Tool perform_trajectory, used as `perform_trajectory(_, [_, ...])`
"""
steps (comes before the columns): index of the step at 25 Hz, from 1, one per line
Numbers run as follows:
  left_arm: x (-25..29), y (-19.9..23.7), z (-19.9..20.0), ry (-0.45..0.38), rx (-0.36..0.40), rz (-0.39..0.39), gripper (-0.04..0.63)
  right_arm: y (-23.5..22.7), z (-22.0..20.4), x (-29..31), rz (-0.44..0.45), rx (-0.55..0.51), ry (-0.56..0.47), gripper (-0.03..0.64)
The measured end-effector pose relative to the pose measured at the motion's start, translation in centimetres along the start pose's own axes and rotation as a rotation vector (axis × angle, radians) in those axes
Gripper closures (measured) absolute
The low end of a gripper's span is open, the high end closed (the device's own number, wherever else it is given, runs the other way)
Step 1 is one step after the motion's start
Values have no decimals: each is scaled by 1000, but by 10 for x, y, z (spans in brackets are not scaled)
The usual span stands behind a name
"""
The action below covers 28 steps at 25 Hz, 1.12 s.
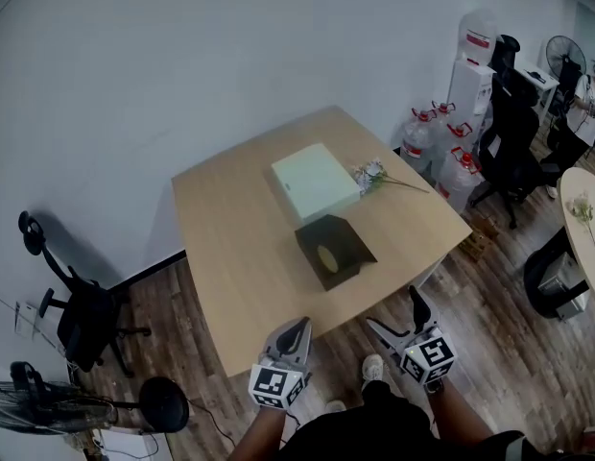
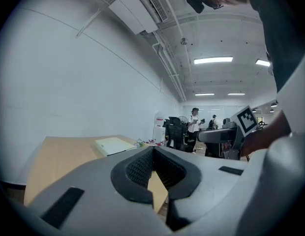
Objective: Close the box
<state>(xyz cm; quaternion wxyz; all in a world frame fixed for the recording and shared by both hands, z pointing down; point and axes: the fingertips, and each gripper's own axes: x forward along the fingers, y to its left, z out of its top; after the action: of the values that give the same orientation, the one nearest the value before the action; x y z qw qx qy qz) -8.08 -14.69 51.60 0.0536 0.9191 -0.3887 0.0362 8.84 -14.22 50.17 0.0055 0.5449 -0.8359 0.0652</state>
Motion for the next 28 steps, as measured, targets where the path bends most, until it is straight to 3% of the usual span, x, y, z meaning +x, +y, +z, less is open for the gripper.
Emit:
perform_trajectory(5, [33, 11, 4, 12, 3, 54, 580, -37, -17, 34, 66, 263, 54, 104])
perform_trajectory(11, [63, 19, 0, 37, -8, 97, 580, -64, -36, 70, 136, 489, 109, 104])
perform_trajectory(15, [72, 25, -5, 61, -14, 122, 580, -78, -55, 90, 161, 730, 141, 104])
perform_trajectory(22, [87, 33, -13, 97, -16, 146, 580, -106, -92, 118, 130, 1229, 135, 143])
perform_trajectory(28, [104, 41, -5, 110, 8, 169, 580, -127, -138, 131, 52, 1546, 142, 190])
